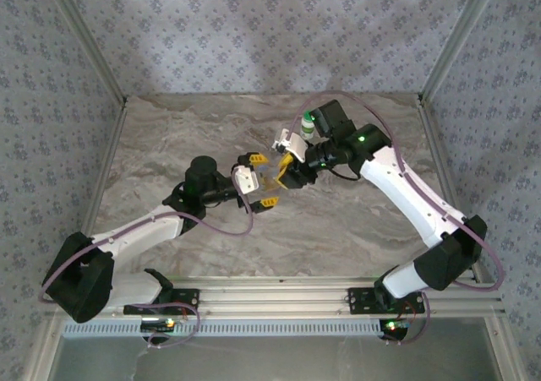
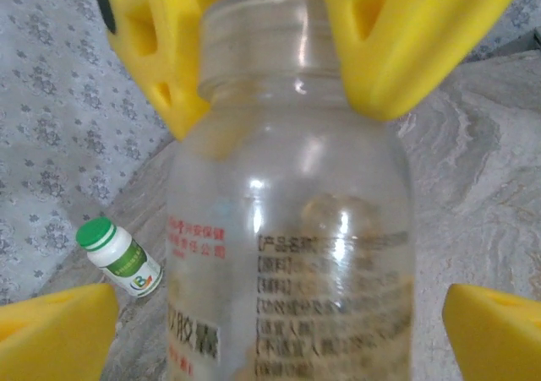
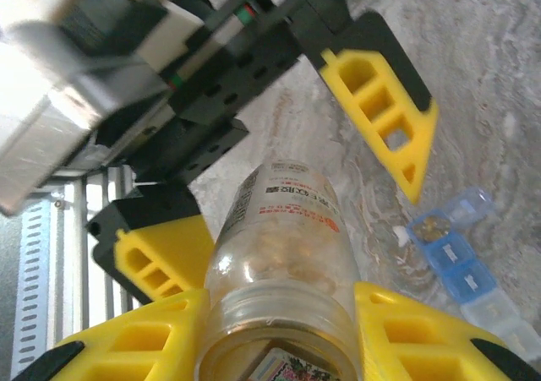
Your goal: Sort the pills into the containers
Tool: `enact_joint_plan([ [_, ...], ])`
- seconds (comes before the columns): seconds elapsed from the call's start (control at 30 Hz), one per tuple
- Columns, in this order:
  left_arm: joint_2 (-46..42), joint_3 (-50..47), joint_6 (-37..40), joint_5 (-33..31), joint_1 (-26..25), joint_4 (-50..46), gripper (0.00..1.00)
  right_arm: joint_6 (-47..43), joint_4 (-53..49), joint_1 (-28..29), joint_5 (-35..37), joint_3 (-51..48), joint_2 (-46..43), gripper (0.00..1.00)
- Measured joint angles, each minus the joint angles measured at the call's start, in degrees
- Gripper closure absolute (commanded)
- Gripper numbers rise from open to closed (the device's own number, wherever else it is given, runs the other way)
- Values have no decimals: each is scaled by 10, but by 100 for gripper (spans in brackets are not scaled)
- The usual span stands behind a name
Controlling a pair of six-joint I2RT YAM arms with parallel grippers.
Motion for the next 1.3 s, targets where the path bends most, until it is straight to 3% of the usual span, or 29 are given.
enact_joint_plan([
  [0.2, -1, -8, -13, -46, 0, 36, 0, 13, -16, -20, 92, 17, 3, 91],
  [0.33, -5, -35, -50, -155, 0, 81, 1, 26, -41, -60, 211, 73, 40, 92],
  [0.5, -10, -39, -170, -347, 19, 96, 0, 50, -49, -136, 350, 147, 131, 92],
  [0.67, -31, -28, -339, -444, 95, 37, 0, 54, -63, -185, 416, 221, 245, 92],
  [0.8, -38, -26, -438, -454, 151, 4, 0, 54, -79, -210, 417, 314, 351, 92],
  [1.07, -24, -26, -485, -429, 153, -16, 1, 55, -139, -231, 398, 519, 533, 91],
  [1.3, 12, -26, -497, -398, 150, -16, 2, 63, -159, -232, 370, 548, 574, 87],
])
